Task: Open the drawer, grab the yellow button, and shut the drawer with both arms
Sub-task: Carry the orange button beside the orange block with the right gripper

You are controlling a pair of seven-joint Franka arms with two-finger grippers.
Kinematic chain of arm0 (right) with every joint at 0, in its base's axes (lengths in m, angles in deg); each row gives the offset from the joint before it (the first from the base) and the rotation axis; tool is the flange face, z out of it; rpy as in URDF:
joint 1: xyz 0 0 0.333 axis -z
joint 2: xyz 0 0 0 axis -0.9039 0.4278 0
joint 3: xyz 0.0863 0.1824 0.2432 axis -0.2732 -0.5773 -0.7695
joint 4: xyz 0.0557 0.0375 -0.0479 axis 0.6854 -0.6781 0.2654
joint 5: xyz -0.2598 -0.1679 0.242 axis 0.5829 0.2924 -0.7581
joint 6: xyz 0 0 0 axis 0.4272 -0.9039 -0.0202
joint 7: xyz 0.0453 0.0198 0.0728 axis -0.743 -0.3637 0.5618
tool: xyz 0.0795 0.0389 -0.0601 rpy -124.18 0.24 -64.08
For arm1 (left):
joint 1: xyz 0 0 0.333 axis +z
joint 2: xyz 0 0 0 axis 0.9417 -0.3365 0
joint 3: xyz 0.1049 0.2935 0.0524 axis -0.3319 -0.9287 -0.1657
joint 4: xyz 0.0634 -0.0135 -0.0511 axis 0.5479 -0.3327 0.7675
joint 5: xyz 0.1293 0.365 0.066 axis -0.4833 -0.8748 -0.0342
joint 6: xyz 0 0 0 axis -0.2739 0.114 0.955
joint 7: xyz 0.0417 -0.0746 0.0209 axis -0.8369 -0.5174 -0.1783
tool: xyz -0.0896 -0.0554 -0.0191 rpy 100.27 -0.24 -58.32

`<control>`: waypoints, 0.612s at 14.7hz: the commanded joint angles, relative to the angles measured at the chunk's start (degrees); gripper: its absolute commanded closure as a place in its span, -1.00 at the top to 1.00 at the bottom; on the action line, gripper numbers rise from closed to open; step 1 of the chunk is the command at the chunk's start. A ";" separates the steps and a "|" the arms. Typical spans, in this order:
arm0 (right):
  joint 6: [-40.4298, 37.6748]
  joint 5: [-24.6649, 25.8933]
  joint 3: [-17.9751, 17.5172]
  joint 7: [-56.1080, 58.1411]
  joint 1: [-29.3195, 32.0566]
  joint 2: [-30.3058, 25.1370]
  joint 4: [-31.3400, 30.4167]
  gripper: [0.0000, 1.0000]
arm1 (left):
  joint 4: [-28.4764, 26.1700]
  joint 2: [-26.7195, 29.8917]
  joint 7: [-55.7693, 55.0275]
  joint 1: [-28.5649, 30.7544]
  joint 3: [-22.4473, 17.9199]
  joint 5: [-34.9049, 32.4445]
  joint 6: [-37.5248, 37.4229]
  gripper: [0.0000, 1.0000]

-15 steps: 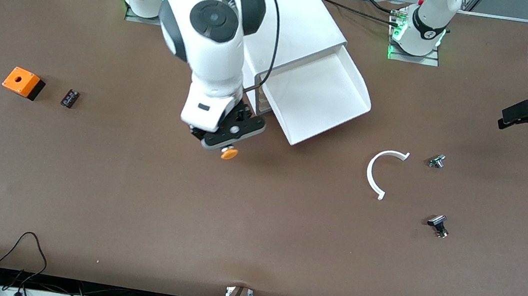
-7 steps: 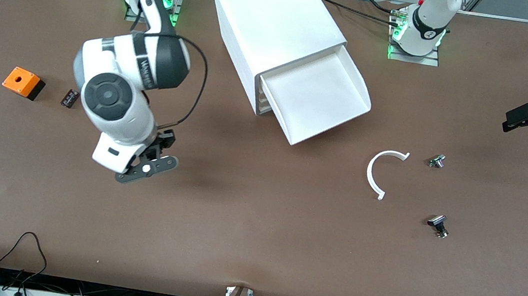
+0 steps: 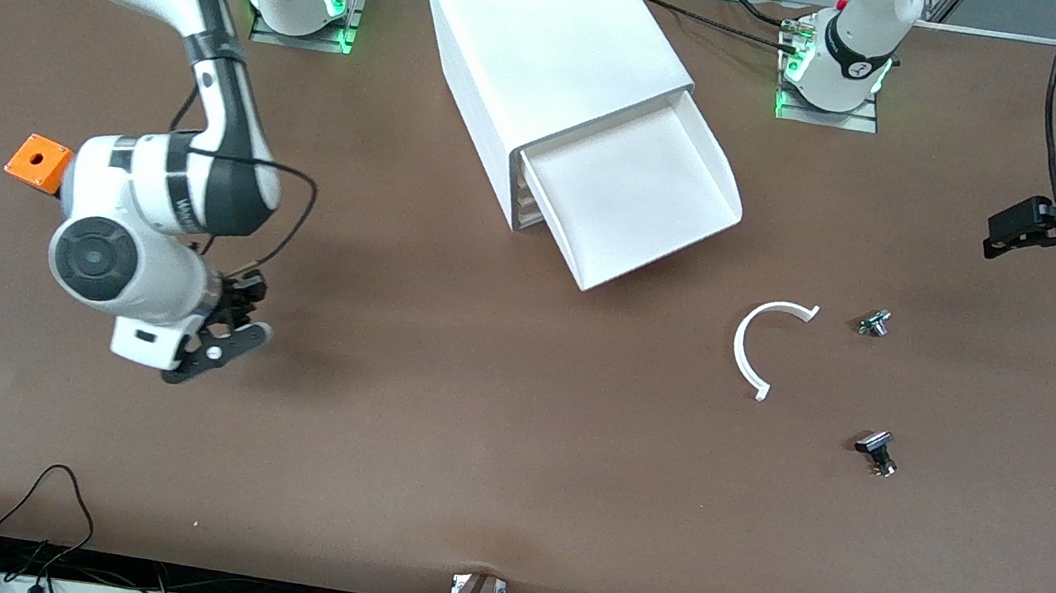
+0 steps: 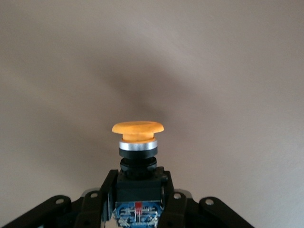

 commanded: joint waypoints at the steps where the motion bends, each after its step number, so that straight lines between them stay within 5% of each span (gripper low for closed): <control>1: 12.54 -0.97 -1.08 6.93 4.21 -12.38 -21.85 -0.69 | 1.42 -0.91 -0.32 -0.70 0.10 -1.54 -1.71 1.00; 9: 23.03 -0.70 -1.08 15.62 11.07 -22.34 -45.00 -0.69 | 0.80 -6.53 -0.23 -0.88 0.72 -4.70 -1.45 1.00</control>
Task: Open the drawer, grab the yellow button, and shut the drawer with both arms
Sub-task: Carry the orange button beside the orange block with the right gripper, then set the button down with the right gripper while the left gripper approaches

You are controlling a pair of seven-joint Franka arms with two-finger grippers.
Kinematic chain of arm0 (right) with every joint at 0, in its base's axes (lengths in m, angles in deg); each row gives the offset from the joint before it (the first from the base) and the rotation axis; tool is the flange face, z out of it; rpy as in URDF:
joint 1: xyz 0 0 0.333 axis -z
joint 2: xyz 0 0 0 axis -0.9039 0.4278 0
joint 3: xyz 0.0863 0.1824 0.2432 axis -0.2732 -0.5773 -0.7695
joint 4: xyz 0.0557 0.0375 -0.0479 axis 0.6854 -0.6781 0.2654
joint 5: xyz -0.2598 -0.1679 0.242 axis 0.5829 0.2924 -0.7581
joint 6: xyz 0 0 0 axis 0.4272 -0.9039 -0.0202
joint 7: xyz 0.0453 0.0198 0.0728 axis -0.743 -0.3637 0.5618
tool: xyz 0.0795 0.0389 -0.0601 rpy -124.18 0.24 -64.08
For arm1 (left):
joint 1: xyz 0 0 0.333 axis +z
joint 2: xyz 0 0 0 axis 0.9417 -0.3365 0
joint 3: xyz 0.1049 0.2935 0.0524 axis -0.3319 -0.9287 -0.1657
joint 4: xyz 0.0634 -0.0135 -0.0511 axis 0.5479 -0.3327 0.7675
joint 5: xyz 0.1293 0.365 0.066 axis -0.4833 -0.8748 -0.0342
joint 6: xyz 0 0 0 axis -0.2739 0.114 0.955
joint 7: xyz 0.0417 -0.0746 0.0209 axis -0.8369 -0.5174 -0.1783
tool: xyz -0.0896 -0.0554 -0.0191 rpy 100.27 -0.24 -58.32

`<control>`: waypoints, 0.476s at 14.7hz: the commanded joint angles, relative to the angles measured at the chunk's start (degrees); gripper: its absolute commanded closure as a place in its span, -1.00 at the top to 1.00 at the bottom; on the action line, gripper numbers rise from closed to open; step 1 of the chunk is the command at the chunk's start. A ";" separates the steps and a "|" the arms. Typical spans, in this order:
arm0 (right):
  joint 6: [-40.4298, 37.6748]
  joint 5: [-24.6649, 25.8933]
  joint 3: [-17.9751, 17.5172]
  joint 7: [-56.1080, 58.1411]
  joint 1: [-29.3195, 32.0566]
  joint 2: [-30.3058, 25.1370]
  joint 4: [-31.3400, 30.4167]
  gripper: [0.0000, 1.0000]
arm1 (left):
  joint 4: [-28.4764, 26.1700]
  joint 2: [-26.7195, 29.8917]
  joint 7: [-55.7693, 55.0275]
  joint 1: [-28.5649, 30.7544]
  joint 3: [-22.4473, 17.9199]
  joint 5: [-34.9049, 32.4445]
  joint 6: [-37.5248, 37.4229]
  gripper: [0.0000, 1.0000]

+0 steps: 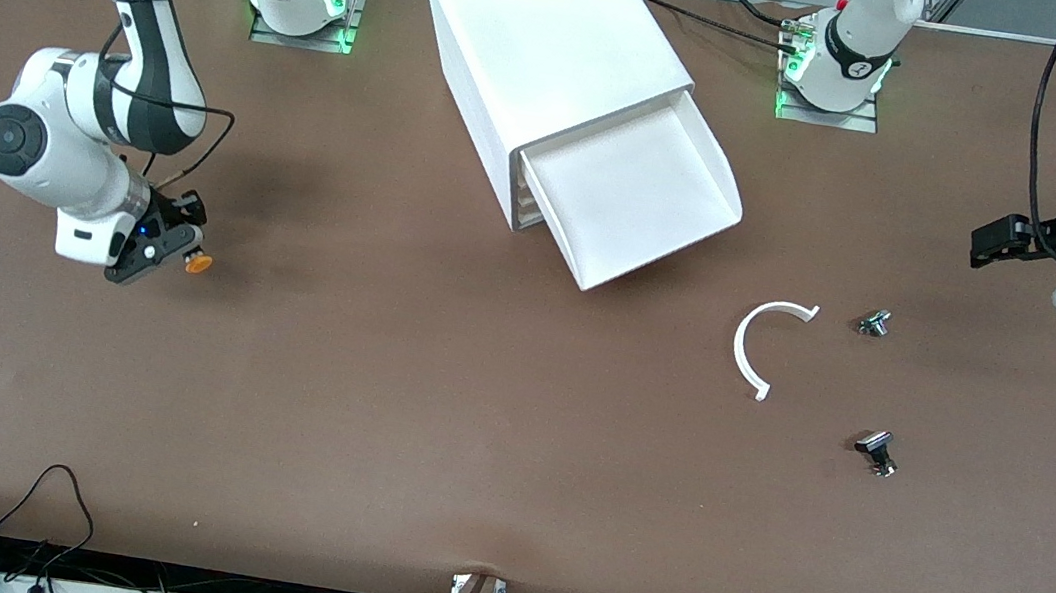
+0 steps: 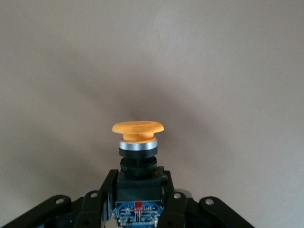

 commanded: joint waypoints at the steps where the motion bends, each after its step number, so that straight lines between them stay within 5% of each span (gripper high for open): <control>1: 5.16 -0.35 -0.94 5.57 3.79 -1.91 -7.83 -0.67 | 1.16 -2.76 -0.26 -0.51 0.25 -1.78 -1.03 1.00; 7: 12.63 -0.44 -1.11 17.70 9.51 3.90 -8.37 -0.65 | 0.81 -2.68 -9.18 -0.69 2.43 -1.08 -0.77 1.00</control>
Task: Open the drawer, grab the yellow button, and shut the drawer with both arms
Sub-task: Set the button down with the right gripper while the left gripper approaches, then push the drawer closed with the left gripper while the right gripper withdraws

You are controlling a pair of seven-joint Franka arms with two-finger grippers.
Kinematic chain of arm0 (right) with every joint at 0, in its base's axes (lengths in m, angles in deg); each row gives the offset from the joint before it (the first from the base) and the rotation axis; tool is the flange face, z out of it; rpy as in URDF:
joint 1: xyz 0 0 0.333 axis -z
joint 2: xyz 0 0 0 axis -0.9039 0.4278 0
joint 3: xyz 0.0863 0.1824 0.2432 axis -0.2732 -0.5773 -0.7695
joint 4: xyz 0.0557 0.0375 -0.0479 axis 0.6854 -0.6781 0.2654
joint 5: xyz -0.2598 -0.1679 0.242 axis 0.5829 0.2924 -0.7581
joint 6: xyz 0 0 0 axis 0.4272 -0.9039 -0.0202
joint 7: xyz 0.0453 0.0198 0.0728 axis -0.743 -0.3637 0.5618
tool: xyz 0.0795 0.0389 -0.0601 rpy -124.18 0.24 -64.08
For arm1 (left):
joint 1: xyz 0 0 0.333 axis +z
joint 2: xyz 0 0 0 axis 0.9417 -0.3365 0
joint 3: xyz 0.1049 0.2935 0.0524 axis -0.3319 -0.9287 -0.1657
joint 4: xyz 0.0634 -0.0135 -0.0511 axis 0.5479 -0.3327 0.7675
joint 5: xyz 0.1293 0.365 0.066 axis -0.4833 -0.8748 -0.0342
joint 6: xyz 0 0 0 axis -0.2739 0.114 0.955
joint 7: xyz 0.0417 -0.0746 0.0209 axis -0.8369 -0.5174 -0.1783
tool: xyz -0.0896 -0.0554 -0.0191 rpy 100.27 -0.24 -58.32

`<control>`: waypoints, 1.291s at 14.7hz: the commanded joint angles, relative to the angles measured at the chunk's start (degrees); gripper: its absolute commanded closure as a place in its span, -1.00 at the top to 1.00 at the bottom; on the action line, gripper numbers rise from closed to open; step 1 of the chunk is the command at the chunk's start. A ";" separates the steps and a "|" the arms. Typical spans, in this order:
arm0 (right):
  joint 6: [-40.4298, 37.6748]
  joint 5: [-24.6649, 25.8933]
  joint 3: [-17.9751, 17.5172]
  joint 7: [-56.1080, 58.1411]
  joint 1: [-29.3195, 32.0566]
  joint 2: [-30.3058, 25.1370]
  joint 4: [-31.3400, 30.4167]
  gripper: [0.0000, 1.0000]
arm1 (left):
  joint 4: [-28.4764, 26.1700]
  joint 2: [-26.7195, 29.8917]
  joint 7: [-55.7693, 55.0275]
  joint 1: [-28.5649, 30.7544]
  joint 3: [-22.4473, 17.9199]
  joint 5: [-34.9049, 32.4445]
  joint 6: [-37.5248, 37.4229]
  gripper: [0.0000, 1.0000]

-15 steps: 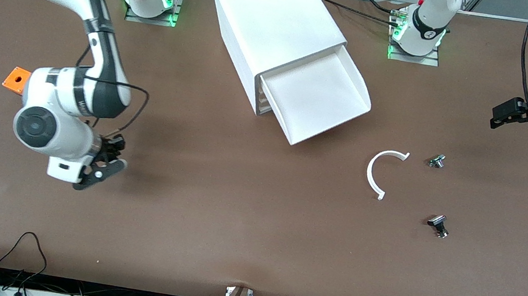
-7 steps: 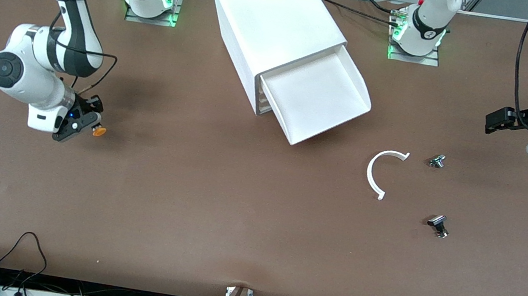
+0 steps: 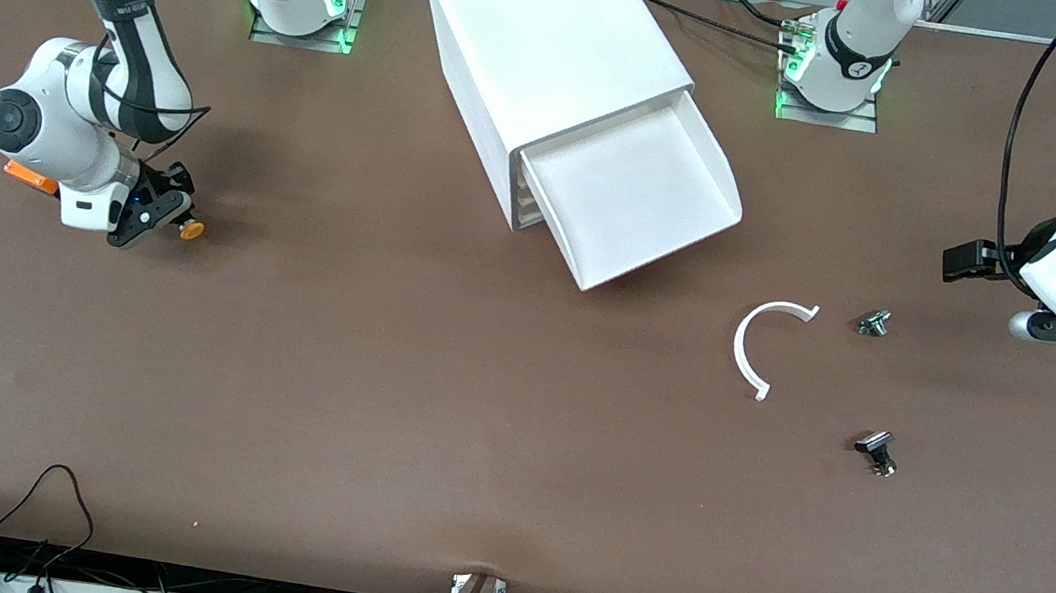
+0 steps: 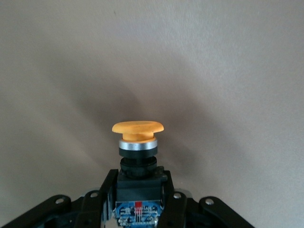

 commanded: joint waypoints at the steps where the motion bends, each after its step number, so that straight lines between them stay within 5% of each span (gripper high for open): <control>1: 3.41 -0.53 -1.08 6.11 2.31 1.23 -0.01 -0.65 | 0.35 0.15 -10.97 -0.58 3.14 -1.07 -0.59 1.00; 3: 4.40 -0.53 -1.08 6.84 2.76 1.77 0.08 -0.52 | -0.44 -0.03 -18.63 -0.76 5.43 -0.89 -0.15 1.00; 4: 4.40 -0.79 -1.16 6.75 2.76 1.77 0.17 -0.05 | -1.75 -0.11 -21.01 -0.76 6.75 -0.89 1.42 1.00; 5: 4.40 -0.88 -1.34 6.84 2.76 1.77 0.34 0.99 | -3.24 -0.11 -23.65 -1.02 7.80 -0.63 3.43 1.00; 10: 3.52 -1.32 -6.34 5.78 2.67 -2.18 3.85 1.00 | -7.99 -4.94 -38.86 -5.58 8.34 2.09 13.97 1.00; 14: -8.23 -4.04 -9.07 3.15 2.58 -3.59 14.56 1.00 | -14.67 -7.58 -42.47 -7.34 8.52 2.18 29.26 1.00; 19: -14.39 -6.33 -10.65 -3.17 1.88 -5.35 19.76 1.00 | -17.84 -7.85 -47.22 -8.32 11.59 5.60 35.00 1.00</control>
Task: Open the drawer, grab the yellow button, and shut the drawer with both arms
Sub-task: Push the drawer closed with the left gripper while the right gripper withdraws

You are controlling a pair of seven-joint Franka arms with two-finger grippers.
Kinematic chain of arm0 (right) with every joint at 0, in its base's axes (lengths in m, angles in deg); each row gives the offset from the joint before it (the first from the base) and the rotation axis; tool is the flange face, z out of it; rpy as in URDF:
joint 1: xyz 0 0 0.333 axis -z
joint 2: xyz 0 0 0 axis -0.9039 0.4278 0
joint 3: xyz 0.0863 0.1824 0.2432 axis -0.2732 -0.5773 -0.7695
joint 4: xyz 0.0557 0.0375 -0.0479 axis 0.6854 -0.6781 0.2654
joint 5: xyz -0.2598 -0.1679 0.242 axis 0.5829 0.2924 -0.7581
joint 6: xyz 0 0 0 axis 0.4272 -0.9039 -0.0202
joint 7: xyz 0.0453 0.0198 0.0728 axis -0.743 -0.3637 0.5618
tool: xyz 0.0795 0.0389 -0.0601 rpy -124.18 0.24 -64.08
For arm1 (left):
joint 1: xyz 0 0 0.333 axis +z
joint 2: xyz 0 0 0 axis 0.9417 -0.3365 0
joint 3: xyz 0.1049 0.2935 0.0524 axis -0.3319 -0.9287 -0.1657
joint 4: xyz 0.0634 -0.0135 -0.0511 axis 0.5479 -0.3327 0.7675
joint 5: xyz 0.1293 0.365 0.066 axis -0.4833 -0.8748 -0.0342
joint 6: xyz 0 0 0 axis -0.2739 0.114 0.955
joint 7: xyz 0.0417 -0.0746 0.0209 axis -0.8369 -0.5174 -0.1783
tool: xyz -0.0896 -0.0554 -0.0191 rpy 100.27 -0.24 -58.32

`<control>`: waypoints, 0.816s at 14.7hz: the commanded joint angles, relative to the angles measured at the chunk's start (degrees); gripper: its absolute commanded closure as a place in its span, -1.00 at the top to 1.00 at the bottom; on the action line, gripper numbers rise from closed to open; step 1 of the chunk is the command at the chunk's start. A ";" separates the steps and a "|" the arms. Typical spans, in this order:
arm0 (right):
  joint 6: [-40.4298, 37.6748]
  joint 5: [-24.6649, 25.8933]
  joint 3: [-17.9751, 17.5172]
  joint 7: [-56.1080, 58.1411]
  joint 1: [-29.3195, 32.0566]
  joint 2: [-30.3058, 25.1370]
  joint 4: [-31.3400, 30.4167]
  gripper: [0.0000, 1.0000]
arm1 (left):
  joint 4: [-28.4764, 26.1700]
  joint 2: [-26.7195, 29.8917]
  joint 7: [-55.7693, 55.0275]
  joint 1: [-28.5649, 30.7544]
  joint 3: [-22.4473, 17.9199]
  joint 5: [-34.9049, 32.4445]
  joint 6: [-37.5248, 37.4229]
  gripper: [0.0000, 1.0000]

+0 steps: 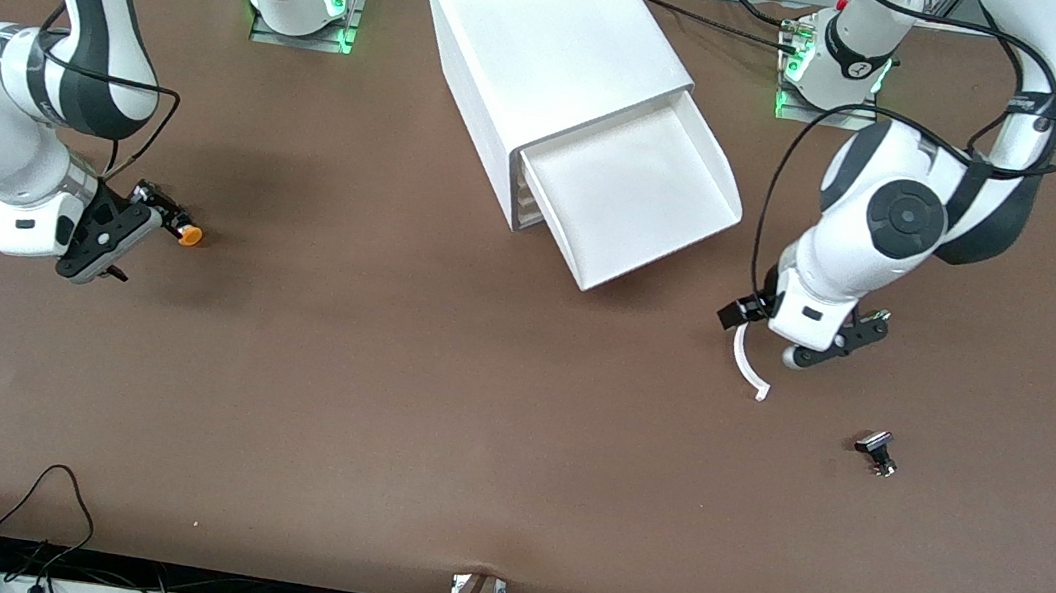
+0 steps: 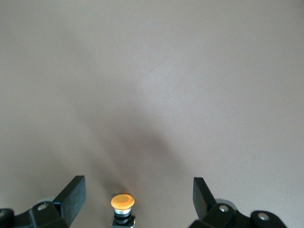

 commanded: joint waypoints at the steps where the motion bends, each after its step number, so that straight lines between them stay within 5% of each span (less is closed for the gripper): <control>1: -5.09 -1.00 -2.84 -6.04 0.12 -1.35 3.10 1.00 | -2.10 1.25 -2.30 -0.27 0.82 3.82 2.78 1.00; 6: -15.30 -0.91 -8.46 -32.23 -5.57 -2.32 10.66 1.00 | -4.73 1.33 -3.27 -1.94 3.45 6.64 4.29 1.00; 9: -19.51 0.23 -8.30 -39.45 -9.63 -2.85 14.00 1.00 | -5.35 1.60 -3.88 -1.94 5.56 6.65 4.11 1.00; 12: -25.75 8.19 -7.51 -40.17 -9.46 -2.85 17.86 1.00 | -5.44 2.04 -8.09 -1.94 9.42 6.73 3.49 1.00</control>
